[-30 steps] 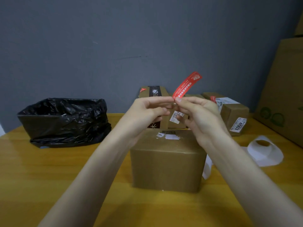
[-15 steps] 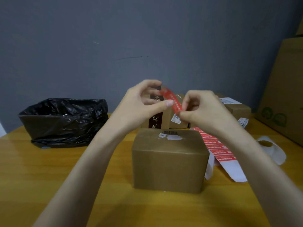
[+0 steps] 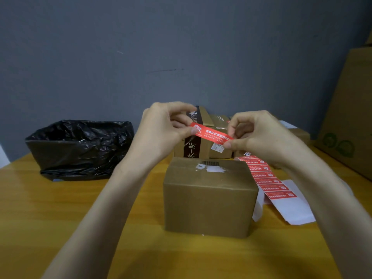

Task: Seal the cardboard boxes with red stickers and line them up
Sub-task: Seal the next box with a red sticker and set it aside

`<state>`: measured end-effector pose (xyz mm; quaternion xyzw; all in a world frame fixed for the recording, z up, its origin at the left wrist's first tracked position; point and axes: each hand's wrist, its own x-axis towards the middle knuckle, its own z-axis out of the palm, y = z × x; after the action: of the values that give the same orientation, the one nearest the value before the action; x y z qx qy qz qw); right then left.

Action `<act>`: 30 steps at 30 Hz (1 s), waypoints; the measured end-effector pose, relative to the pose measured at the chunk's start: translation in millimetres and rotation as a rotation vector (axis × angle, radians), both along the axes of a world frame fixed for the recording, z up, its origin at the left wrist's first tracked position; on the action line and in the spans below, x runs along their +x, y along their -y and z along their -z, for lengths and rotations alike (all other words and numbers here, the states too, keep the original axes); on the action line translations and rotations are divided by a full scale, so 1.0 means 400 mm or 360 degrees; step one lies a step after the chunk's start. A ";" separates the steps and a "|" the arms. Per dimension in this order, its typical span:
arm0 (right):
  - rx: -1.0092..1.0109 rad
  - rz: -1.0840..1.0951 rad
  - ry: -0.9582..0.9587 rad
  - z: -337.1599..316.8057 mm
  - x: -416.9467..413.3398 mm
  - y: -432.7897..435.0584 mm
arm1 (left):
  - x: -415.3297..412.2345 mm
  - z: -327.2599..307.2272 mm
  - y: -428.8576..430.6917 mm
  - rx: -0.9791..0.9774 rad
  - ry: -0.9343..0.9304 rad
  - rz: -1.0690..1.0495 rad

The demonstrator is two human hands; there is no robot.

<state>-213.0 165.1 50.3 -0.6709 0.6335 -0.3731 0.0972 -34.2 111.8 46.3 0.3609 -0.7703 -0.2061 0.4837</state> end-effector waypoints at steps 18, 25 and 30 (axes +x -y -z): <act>0.0107 -0.0052 0.0430 -0.006 -0.019 0.002 | 0.014 -0.010 -0.007 0.0416 -0.0084 0.0080; 0.0196 -0.0031 0.0517 -0.006 -0.024 0.004 | 0.006 -0.002 0.002 0.0513 0.0020 0.0030; 0.0360 -0.0048 0.0460 -0.002 -0.038 0.013 | 0.012 -0.004 0.006 0.0613 0.0129 0.0015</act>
<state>-228.3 159.7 51.1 -0.6044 0.6407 -0.3907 0.2676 -29.4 109.4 47.7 0.4513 -0.7371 -0.3372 0.3731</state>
